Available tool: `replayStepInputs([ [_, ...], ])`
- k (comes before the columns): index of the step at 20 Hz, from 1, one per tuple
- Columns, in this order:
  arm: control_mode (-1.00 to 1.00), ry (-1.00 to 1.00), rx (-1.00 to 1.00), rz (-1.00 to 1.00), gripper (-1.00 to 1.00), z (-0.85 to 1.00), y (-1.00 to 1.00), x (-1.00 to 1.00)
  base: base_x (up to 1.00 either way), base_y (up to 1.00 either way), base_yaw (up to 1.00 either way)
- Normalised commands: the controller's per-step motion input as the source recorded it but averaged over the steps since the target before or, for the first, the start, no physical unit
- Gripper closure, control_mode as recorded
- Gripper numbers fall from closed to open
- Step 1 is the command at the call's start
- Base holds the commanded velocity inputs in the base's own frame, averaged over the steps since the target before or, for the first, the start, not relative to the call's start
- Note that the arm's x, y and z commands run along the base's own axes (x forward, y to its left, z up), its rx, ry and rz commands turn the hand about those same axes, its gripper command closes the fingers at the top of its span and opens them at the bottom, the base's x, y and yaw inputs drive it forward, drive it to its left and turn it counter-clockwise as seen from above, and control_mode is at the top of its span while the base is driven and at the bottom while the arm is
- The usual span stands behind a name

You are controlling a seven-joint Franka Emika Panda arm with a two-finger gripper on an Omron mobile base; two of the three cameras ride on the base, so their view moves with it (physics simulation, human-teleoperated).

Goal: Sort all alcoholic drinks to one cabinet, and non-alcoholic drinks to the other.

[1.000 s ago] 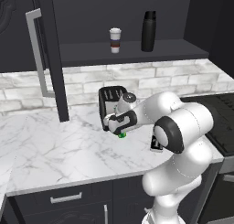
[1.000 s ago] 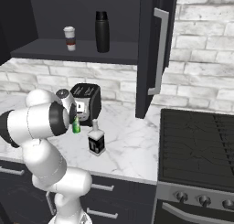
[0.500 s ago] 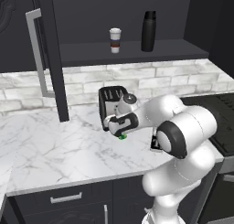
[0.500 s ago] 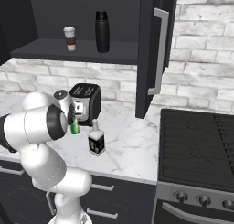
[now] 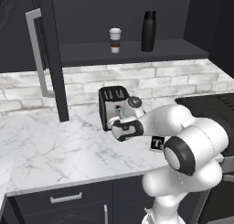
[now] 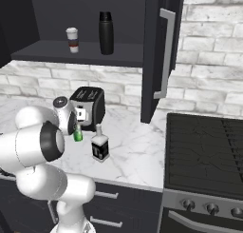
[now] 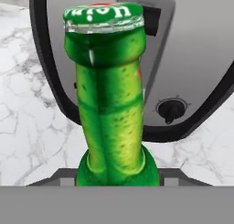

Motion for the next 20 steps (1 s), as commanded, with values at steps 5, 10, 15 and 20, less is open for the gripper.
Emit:
replayStepInputs([
  [5, -1.00, -0.15, 0.00, 0.01, 1.00, 0.30, -0.10, -0.20, 0.00, 0.00, 0.00],
  [10, -1.00, -0.09, 0.06, 0.02, 1.00, 0.40, -0.05, -0.17, 0.00, 0.00, 0.00],
  [15, -1.00, -0.05, 0.10, 0.03, 1.00, 0.42, 0.00, -0.14, 0.00, 0.00, 0.00],
  [20, -1.00, -0.02, 0.08, 0.01, 1.00, 0.39, 0.00, -0.13, 0.00, 0.00, 0.00],
])
